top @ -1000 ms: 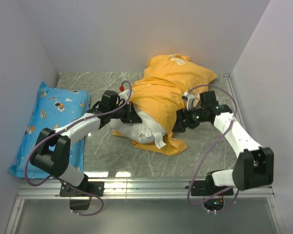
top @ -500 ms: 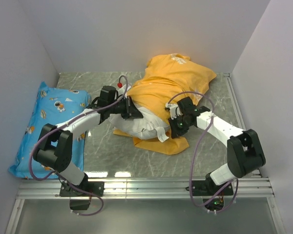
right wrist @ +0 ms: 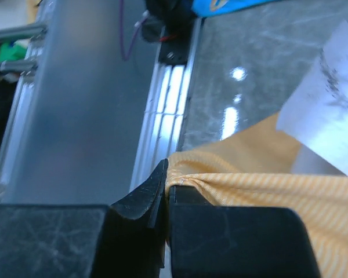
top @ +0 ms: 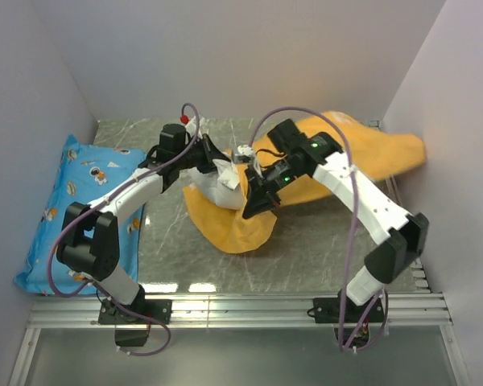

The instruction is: Put the pillow into the pillowcase

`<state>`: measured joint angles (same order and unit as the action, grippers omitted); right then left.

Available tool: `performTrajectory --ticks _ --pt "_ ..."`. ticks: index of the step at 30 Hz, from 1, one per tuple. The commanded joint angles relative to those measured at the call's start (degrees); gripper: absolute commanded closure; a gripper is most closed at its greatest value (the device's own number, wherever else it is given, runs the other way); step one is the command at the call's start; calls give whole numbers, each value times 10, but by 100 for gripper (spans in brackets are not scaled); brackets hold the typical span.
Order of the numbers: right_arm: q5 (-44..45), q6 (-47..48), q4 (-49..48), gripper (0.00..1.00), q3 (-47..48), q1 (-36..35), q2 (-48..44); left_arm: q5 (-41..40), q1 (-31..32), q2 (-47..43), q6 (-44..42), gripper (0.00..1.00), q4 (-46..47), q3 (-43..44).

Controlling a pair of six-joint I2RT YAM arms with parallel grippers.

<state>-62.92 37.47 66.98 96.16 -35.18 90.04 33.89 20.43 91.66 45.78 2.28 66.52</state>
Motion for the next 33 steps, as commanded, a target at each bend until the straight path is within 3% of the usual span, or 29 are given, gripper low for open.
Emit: performTrajectory --ticks 1,4,5,8,9,11,12,15,20,24,25,29,33 --pt "-122 74 158 100 21 -27 45 -121 13 21 4 100 12 9" --pt "-153 60 157 100 19 4 92 -143 30 10 -35 100 -6 -9" --pt "-166 60 156 100 17 23 99 -91 27 0 -57 100 -3 -32" --pt "-161 75 155 100 -25 52 74 30 -13 -52 -156 54 -21 -72" --pt "-156 72 150 100 -39 63 66 84 -45 -70 -188 30 -51 -75" --pt "-137 44 103 100 -84 69 39 126 -87 -112 -247 21 -130 -79" --pt "-127 -7 74 100 -102 69 28 195 -131 -119 -256 20 -152 -78" --pt "-78 -154 -83 100 -177 65 -19 243 -150 -141 -261 22 -198 -80" --pt "-34 -301 -254 100 -202 47 -50 217 -68 -153 -92 30 -39 -210" --pt "17 -342 -321 100 -214 -5 -72 206 28 -75 122 50 220 -296" --pt "33 -347 -337 100 -217 -23 -72 201 43 -54 222 55 389 -305" --pt "35 -319 -331 100 -165 -158 -23 139 111 118 398 68 625 -208" --pt "-6 -292 -304 100 -29 -216 46 68 100 225 476 72 659 -89"
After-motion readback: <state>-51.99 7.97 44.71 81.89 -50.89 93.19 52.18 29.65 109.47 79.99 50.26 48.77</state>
